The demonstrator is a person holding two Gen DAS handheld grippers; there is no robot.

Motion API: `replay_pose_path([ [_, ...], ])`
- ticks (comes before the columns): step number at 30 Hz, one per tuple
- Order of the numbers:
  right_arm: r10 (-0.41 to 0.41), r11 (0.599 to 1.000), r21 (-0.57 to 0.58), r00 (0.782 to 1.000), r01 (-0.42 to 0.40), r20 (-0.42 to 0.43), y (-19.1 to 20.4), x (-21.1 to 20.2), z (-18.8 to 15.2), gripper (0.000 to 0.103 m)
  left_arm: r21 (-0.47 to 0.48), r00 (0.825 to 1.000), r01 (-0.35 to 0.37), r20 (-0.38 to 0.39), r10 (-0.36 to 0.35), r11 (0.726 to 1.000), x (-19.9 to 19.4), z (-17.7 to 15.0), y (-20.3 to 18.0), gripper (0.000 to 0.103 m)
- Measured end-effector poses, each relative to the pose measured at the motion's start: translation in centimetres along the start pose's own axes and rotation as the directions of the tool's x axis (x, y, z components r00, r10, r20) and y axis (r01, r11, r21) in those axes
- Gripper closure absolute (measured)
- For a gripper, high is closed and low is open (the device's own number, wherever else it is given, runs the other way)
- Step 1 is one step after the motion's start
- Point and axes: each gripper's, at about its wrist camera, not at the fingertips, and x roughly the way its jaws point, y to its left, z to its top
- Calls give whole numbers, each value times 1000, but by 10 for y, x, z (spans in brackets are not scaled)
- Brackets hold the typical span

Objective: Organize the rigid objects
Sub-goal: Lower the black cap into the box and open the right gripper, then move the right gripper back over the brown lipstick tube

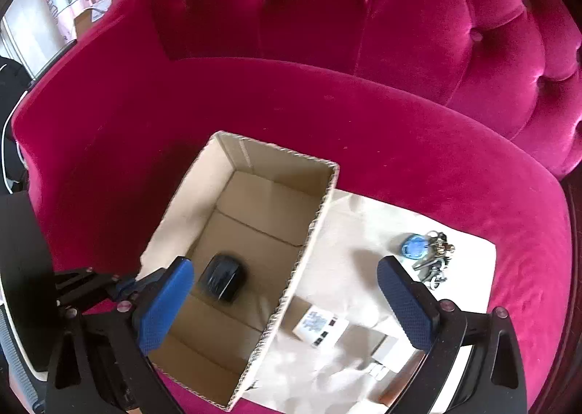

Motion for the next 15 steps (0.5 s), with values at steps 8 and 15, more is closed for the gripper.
replay_pose_path([
  [8, -21, 1000, 19, 1000, 21, 2, -9, -17, -4, 0, -1, 1000, 1, -2, -1, 1000, 1, 0, 1, 100],
  [15, -65, 994, 88, 998, 66, -13, -40, -29, -16, 0, -2, 1000, 2, -2, -2, 1000, 0, 0, 1, 100],
])
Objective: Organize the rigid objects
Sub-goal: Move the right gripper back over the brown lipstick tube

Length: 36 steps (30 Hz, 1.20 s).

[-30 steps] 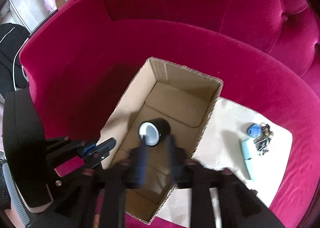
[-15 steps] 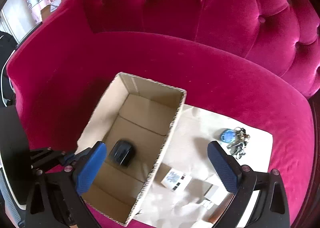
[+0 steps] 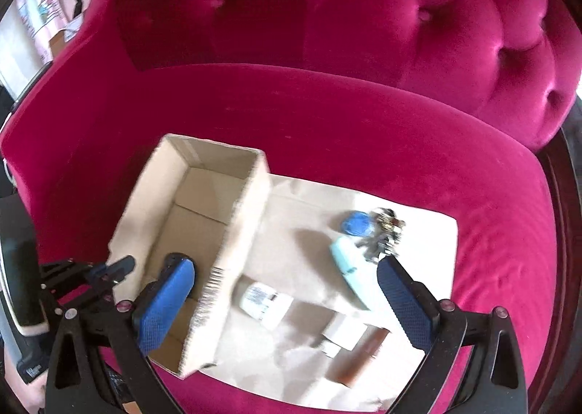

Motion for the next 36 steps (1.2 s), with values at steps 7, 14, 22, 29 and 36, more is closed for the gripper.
replay_pose_path([
  [7, -44, 997, 60, 999, 44, -13, -33, -5, -11, 0, -1, 1000, 0, 0, 0, 1000, 0, 0, 0, 100],
  [14, -81, 990, 112, 995, 86, -52, -56, -3, -32, 0, -1, 1000, 1, 0, -1, 1000, 0, 0, 0, 100],
  [22, -114, 975, 179, 987, 132, -109, -82, 3, -55, 0, -1, 1000, -1, 0, 1, 1000, 0, -1, 0, 100],
  [29, -109, 963, 229, 981, 145, -163, -96, 12, -73, 0, 0, 1000, 0, 0, 0, 1000, 0, -1, 0, 100],
  [36, -107, 953, 255, 971, 161, -214, -102, 28, -94, 0, 0, 1000, -2, 0, 2, 1000, -1, -2, -1, 100],
])
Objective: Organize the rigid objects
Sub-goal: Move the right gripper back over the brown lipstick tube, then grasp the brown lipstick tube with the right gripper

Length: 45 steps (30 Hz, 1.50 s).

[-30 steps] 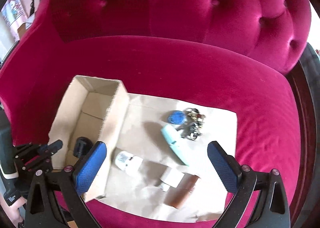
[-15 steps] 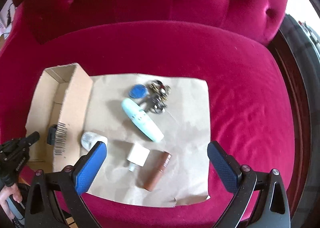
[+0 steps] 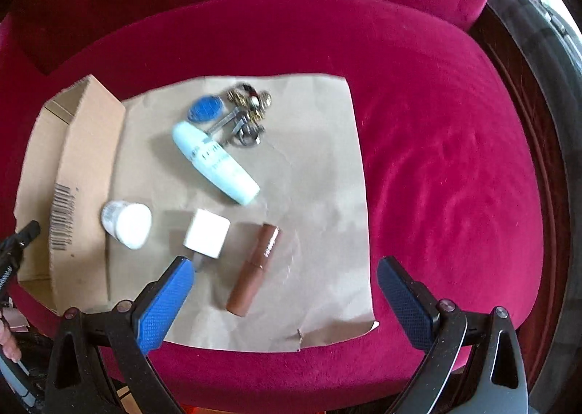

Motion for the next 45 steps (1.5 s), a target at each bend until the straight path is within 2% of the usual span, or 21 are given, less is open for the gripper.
replay_pose_path([
  [13, -17, 1000, 20, 998, 19, -65, -7, 32, -8, 0, 2, 1000, -4, 0, 4, 1000, 1, 0, -2, 100],
  [25, -20, 1000, 20, 998, 21, -62, 3, 48, 4, 2, 2, 1000, -4, 0, 4, 1000, 1, 0, -2, 100],
  [27, -19, 1000, 15, 998, 20, -61, 7, 50, 6, 6, 4, 1000, -5, 0, 5, 1000, 1, 0, -2, 100],
  [29, -13, 1000, 9, 998, 13, -67, 8, 52, 6, 20, 3, 1000, -4, 0, 4, 1000, 1, 0, -2, 100],
  [31, -2, 1000, 10, 997, 3, -80, 10, 55, 5, 29, 2, 1000, -4, 0, 4, 1000, 1, 0, -2, 100],
  [33, 19, 1000, 16, 997, -18, -76, 12, 55, 3, 46, 3, 1000, -5, 0, 5, 1000, 1, 0, -2, 100],
  [35, 23, 1000, 6, 997, -23, -68, 15, 53, 4, 77, 3, 1000, -5, 0, 5, 1000, 2, 0, -2, 100],
  [36, 26, 1000, -5, 998, -27, -62, 17, 53, 5, 82, 3, 1000, -5, 0, 5, 1000, 2, 0, -2, 100],
  [37, 29, 1000, -7, 998, -30, -56, 18, 52, 5, 86, 2, 1000, -4, 0, 4, 1000, 1, 0, -2, 100],
  [45, 20, 1000, -10, 1000, -20, -24, 21, 45, 2, 86, 3, 1000, -5, -1, 5, 1000, 2, 0, -2, 100],
])
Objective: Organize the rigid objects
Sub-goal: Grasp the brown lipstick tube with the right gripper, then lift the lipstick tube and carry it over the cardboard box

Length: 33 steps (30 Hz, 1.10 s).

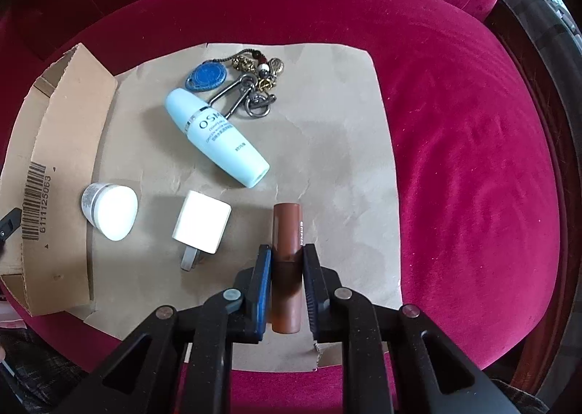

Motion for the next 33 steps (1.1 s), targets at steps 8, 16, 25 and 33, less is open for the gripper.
replay_pose_path([
  [8, -3, 1000, -8, 1000, 3, 16, -1, -12, -5, 86, 0, 1000, 1, 0, -1, 1000, 0, 0, 0, 100],
  [16, 4, 999, -35, 999, -2, 33, 7, -34, -4, 86, -2, 1000, 1, -1, -1, 1000, 1, 1, 0, 100],
  [25, 27, 995, -95, 996, -19, 84, 20, -66, 0, 86, -4, 1000, 3, -2, -3, 1000, 0, 1, 1, 100],
  [33, 57, 988, -151, 992, -39, 115, 40, -87, 8, 86, -5, 1000, 3, -2, -3, 1000, 0, 1, 1, 100],
])
